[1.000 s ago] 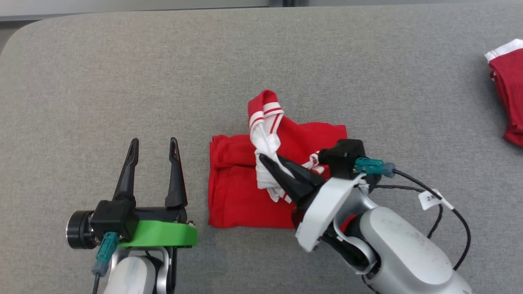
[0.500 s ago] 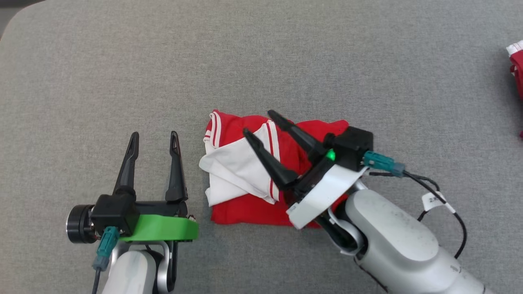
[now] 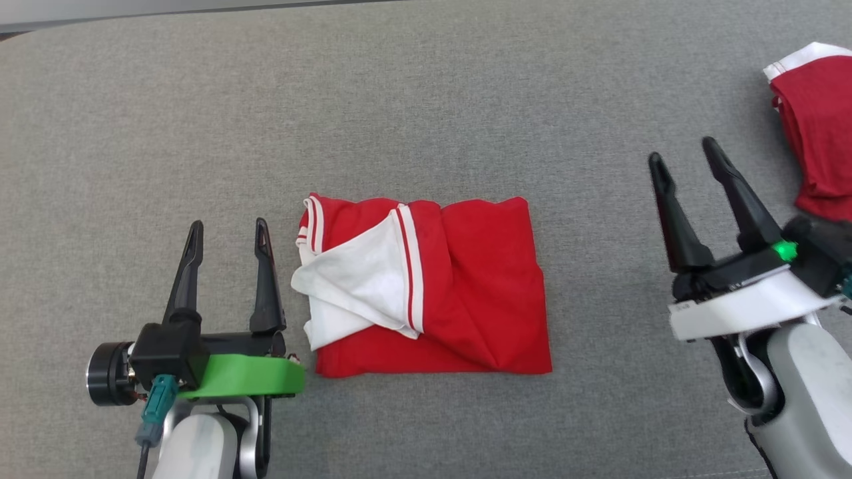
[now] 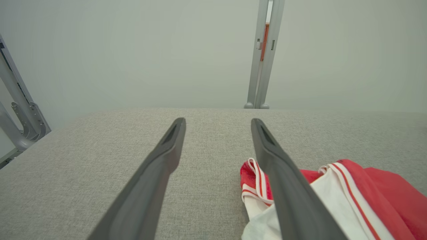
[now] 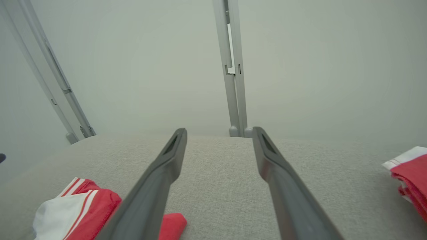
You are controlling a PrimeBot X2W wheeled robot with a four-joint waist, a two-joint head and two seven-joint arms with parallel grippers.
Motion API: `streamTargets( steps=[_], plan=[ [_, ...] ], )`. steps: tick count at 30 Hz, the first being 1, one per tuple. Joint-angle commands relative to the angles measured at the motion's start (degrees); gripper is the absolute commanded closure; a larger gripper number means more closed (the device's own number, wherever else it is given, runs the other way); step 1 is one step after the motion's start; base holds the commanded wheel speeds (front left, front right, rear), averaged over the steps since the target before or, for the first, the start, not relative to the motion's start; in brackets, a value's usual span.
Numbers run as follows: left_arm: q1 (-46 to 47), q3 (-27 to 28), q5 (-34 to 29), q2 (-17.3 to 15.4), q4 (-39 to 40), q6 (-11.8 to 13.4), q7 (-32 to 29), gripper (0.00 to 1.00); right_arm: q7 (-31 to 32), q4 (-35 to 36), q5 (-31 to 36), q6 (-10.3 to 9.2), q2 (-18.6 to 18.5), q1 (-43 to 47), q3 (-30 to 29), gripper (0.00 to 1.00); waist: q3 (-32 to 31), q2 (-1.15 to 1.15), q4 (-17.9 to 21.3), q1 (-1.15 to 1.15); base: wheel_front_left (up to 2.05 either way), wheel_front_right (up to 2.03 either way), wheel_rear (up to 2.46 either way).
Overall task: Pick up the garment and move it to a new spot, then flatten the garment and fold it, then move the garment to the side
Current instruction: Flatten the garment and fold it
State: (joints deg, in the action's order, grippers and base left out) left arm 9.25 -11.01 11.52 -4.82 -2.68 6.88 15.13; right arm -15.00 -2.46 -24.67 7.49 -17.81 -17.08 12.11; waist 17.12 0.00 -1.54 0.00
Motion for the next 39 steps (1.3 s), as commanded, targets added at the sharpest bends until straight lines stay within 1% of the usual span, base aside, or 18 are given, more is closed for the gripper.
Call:
streamTargets(
  steps=[1, 4, 8, 14, 24, 25, 26, 27, 30, 32, 35, 39],
  plan=[
    [-0.6, 0.4, -0.4, -0.7, -0.2, 0.2, 0.0, 0.00, -0.2, 0.9, 0.8, 0.01, -0.1, 2.3, -1.9, 0.00, -0.7, 0.00, 1.1, 0.00, 0.00, 0.00, 0.00],
    [-0.9, 0.8, -0.4, -1.0, -0.4, 0.2, 0.0, 0.00, 0.3, 2.8, 2.2, 0.01, 0.3, 6.7, -5.9, 0.00, -1.2, 0.00, 1.9, 0.00, 0.00, 0.00, 0.00],
    [-1.6, 0.7, -0.5, -1.2, -0.4, 0.4, 0.0, 0.00, 1.4, 5.1, 3.0, 0.01, 1.2, 10.1, -8.5, 0.00, -1.6, 0.00, 2.5, 0.00, 0.00, 0.00, 0.00],
    [-1.7, 0.6, -0.3, -1.4, -0.6, 0.7, 0.0, 0.00, 2.8, 7.2, 3.8, 0.01, 2.4, 12.5, -10.0, 0.00, -1.8, 0.00, 2.9, 0.00, 0.00, 0.00, 0.00],
    [-1.8, 0.4, 0.0, -1.7, -0.5, 1.2, 0.0, 0.00, 3.6, 8.3, 5.3, 0.01, 3.0, 13.5, -11.0, 0.00, -1.9, 0.00, 3.1, 0.00, 0.00, 0.00, 0.00],
    [-1.7, 0.4, 0.0, -1.8, -0.5, 1.2, 0.0, 0.00, 3.7, 8.3, 5.4, 0.01, 3.0, 13.4, -10.9, 0.04, -1.9, 0.00, 3.0, 0.00, 0.00, 0.00, 0.00],
    [-1.4, 0.3, 0.1, -1.8, -0.4, 1.2, 0.0, 0.00, 3.8, 8.2, 5.4, 0.01, 3.0, 13.3, -10.3, 0.61, -1.7, 0.00, 2.9, 0.00, 0.00, 0.00, 0.00],
    [-1.2, 0.2, 0.0, -1.8, -0.3, 1.2, 0.0, 0.00, 4.0, 7.9, 5.2, 0.01, 3.0, 12.8, -9.4, 1.00, -1.5, 0.00, 2.8, 0.00, 0.00, 0.00, 0.00],
    [-0.1, -0.1, -0.1, -1.7, 0.0, 1.1, 0.0, 0.00, 4.6, 6.3, 4.5, 0.01, 2.9, 10.8, -5.7, 1.00, -0.6, 0.00, 2.2, 0.00, 0.00, 0.00, 0.00],
    [0.3, -0.3, 0.0, -1.6, 0.0, 1.0, 0.0, 0.00, 4.7, 4.0, 4.0, 0.01, 3.2, 9.0, -1.7, 1.00, -0.1, 0.00, 1.6, 0.00, 0.00, 0.00, 0.00],
    [1.1, -0.7, 0.1, -1.2, 0.0, 0.9, 0.0, 0.00, 4.6, -0.9, 2.0, 0.01, 4.1, 5.4, 5.9, 1.00, 0.7, 0.00, 0.4, 0.00, 0.00, 0.00, 0.00],
    [2.0, -0.9, 0.3, -0.7, -0.2, 0.8, 0.0, 0.00, 3.5, -9.0, -0.7, 0.01, 6.1, 0.0, 14.3, 1.00, 1.5, 0.00, -1.5, 0.00, 0.00, 0.00, 0.00]
  ],
)
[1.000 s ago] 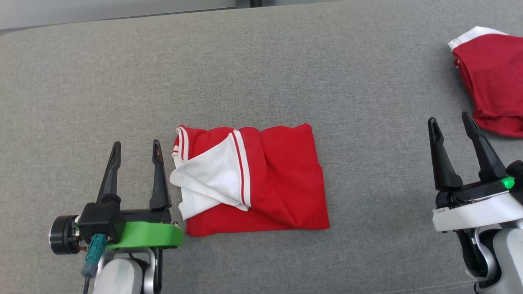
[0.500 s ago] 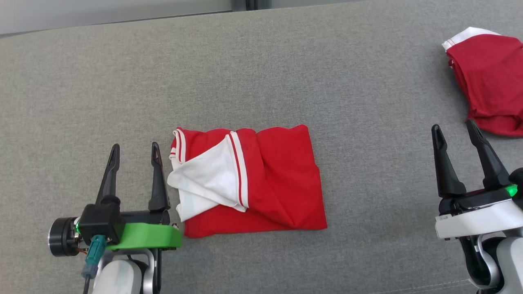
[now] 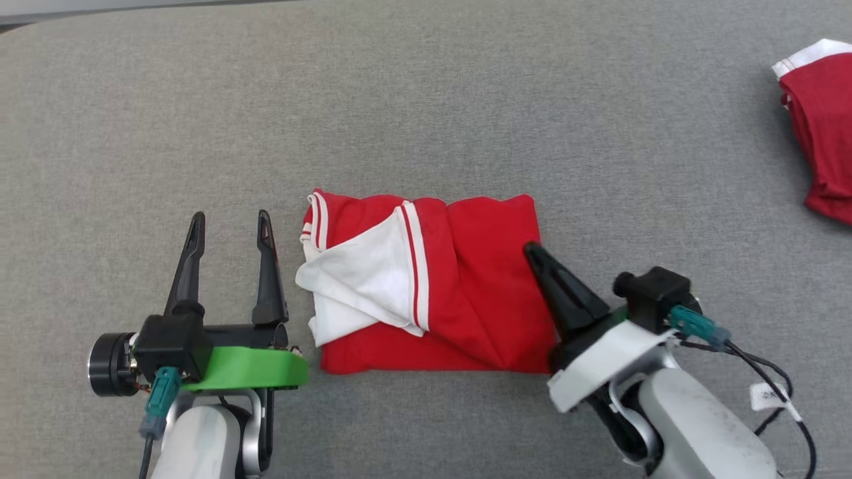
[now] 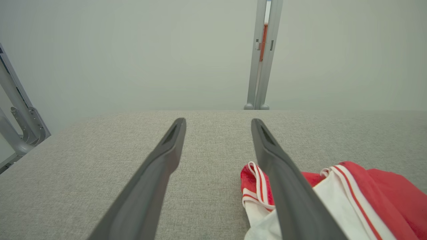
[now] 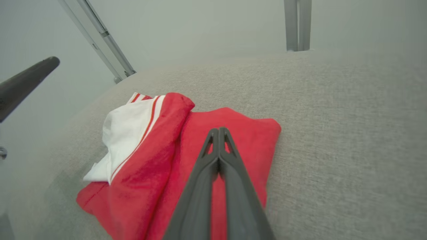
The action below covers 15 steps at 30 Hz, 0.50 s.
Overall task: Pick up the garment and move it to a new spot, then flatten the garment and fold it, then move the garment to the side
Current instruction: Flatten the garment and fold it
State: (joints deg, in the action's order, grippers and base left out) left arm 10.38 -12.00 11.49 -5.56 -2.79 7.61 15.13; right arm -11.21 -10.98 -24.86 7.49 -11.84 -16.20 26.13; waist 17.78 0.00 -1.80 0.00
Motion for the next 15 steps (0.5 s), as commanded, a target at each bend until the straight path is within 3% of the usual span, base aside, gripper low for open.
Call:
streamTargets(
  steps=[1, 7, 15],
  plan=[
    [1.0, 0.0, 0.3, 0.2, -0.2, 0.0, 0.0, 0.00, -0.6, -2.5, -1.2, 0.01, 0.4, -2.1, 1.9, 1.00, 1.0, 0.00, -1.6, 0.00, 0.00, 0.00, 0.00],
    [1.5, -0.4, 0.2, 0.9, -0.1, -0.4, 0.0, 0.00, -0.8, -13.2, -6.3, 0.01, 1.3, -8.6, 10.2, 1.00, 1.5, 0.00, -3.9, 0.00, 0.00, 0.00, 0.00],
    [0.9, 0.2, -0.2, 1.4, 0.0, -0.5, 0.0, 0.00, -3.0, -12.6, -10.9, 0.01, 0.3, -12.8, 18.8, 1.00, 1.3, 0.00, -4.7, 0.00, 0.00, 0.00, 0.00]
  ],
)
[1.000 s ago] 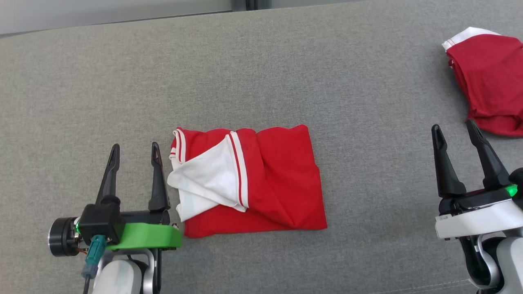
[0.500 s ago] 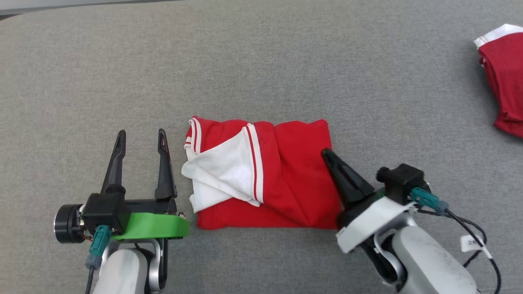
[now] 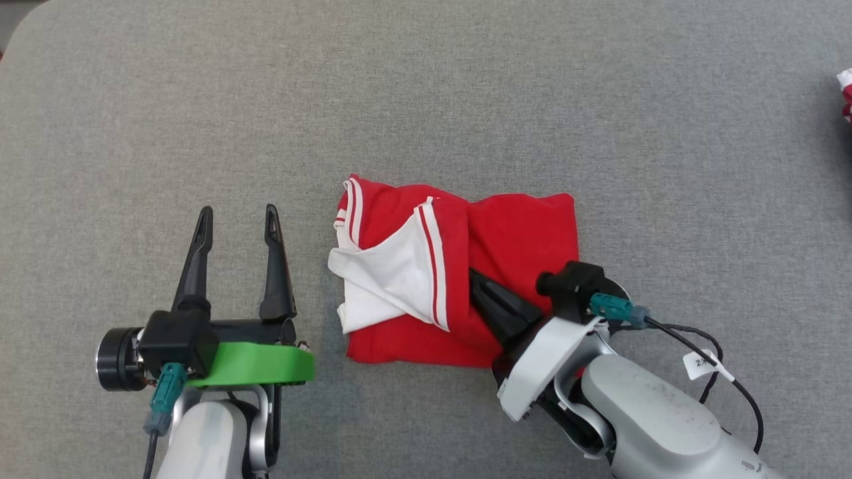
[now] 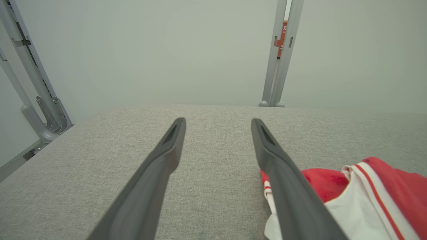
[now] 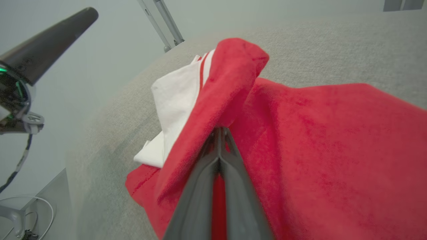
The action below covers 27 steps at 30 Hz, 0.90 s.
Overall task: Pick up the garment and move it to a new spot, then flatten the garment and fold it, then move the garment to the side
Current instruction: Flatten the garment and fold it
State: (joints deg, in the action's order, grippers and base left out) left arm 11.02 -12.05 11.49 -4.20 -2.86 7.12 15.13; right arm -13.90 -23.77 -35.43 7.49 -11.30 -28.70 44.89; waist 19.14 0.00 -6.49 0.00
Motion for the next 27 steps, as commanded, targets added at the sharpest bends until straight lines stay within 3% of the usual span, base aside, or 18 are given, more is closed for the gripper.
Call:
streamTargets(
  steps=[1, 9, 15, 16, 18, 19, 27],
  plan=[
    [0.1, 0.3, -0.2, 0.1, 0.1, -0.1, 0.0, 0.00, -0.2, 0.6, -0.4, 0.01, -0.7, -0.6, 1.7, 1.00, -0.1, 0.00, 0.1, 0.00, 0.00, 0.00, 0.00],
    [-0.4, 0.8, -0.5, 0.5, 0.1, -0.4, 0.0, 0.00, 1.7, 5.0, -3.4, 0.01, -5.0, -1.5, 13.8, 1.00, -0.7, 0.00, 1.0, 0.00, 0.00, 0.00, 0.00],
    [-1.3, 1.7, -0.9, 0.4, 0.0, -0.4, 0.0, 0.00, -0.8, 9.1, -4.4, 0.01, -7.2, -1.4, 11.2, 1.00, -1.5, 0.00, 2.5, 0.00, 0.00, 0.00, 0.00],
    [-1.4, 1.8, -0.9, 0.4, -0.1, -0.4, 0.0, 0.00, -1.0, 9.8, -4.3, 0.01, -7.5, -0.9, 9.3, 0.78, -1.8, 0.00, 2.9, 0.00, 0.00, 0.00, 0.00],
    [-1.8, 2.0, -1.0, 0.3, -0.2, -0.4, 0.0, 0.00, -1.3, 10.7, -3.4, 0.01, -7.9, 0.3, 4.7, 0.06, -2.3, 0.00, 3.5, 0.00, 0.00, 0.00, 0.00],
    [-2.0, 2.2, -1.1, 0.2, -0.3, -0.4, 0.0, 0.00, -1.3, 11.1, -2.8, 0.01, -7.9, 1.0, 2.4, 0.00, -2.6, 0.00, 3.8, 0.00, 0.00, 0.00, 0.00],
    [-3.5, 3.1, -1.3, -0.9, -1.1, -0.4, 0.0, 0.00, -1.3, 16.3, 7.3, 0.01, -7.2, 10.0, -24.2, 0.00, -5.2, 0.00, 6.1, 0.00, 0.00, 0.00, 0.00]
  ],
)
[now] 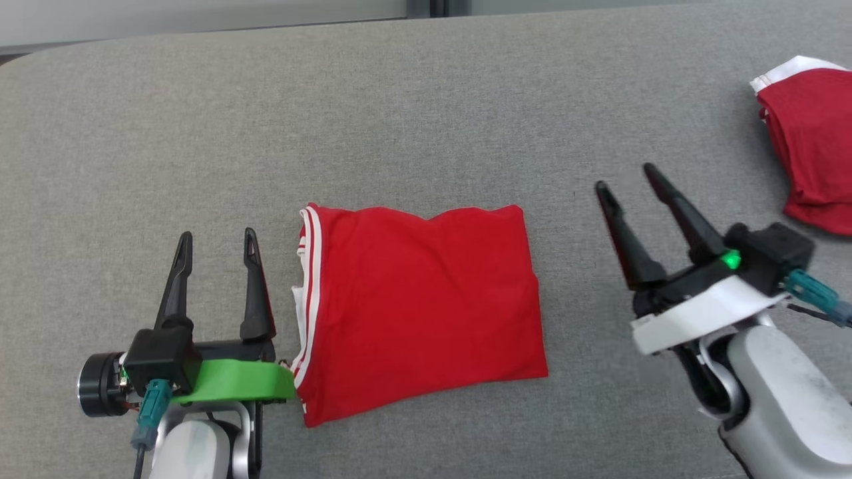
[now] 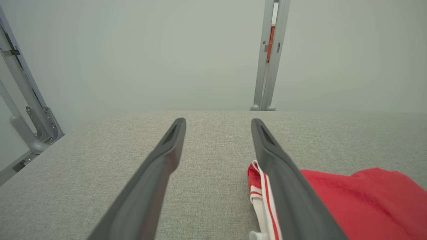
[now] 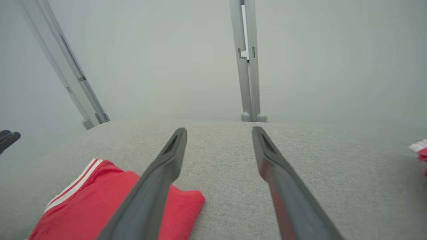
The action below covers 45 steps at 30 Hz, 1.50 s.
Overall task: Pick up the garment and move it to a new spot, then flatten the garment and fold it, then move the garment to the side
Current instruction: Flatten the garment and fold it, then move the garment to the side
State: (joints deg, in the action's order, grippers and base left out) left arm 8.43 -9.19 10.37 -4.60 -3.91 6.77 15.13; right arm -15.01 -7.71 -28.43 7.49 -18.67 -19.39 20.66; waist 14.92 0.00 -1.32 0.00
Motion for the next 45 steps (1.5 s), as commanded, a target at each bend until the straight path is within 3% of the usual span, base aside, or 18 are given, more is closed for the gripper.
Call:
streamTargets(
  steps=[1, 5, 9, 23, 45],
  plan=[
    [-1.1, 0.4, -0.1, -0.7, -0.3, 0.0, 0.0, 0.00, -0.2, 0.7, 1.5, 0.01, 0.4, 2.3, -3.1, 0.00, -1.4, 0.00, 1.2, 0.00, 0.00, 0.00, 0.00],
    [-2.3, 0.7, 0.1, -1.3, -0.8, 0.3, 0.0, 0.00, -0.2, 2.0, 5.0, 0.01, 0.9, 7.7, -10.9, 0.00, -3.4, 0.00, 2.1, 0.00, 0.00, 0.00, 0.00],
    [-3.9, 1.0, 0.5, -1.9, -1.1, 0.4, -0.2, 0.00, -0.2, 3.7, 7.6, 0.01, 1.7, 12.4, -15.0, 0.00, -5.5, 0.00, 2.9, 0.00, 0.00, 0.00, 0.00],
    [-10.4, 1.0, 2.4, -3.3, -1.1, 0.0, -2.0, 0.00, 5.0, 10.7, 10.6, 0.01, 5.4, 22.1, -17.4, 0.00, -11.6, 0.00, 3.8, 0.00, 0.00, 0.00, 0.00],
    [-11.7, 0.0, 2.7, -4.0, -2.8, 1.1, -2.3, 0.00, 8.2, 12.7, 10.4, 0.01, 5.9, 25.1, -18.7, 0.00, -13.2, 0.00, 3.9, 0.00, 0.00, 0.00, 0.00]
  ],
)
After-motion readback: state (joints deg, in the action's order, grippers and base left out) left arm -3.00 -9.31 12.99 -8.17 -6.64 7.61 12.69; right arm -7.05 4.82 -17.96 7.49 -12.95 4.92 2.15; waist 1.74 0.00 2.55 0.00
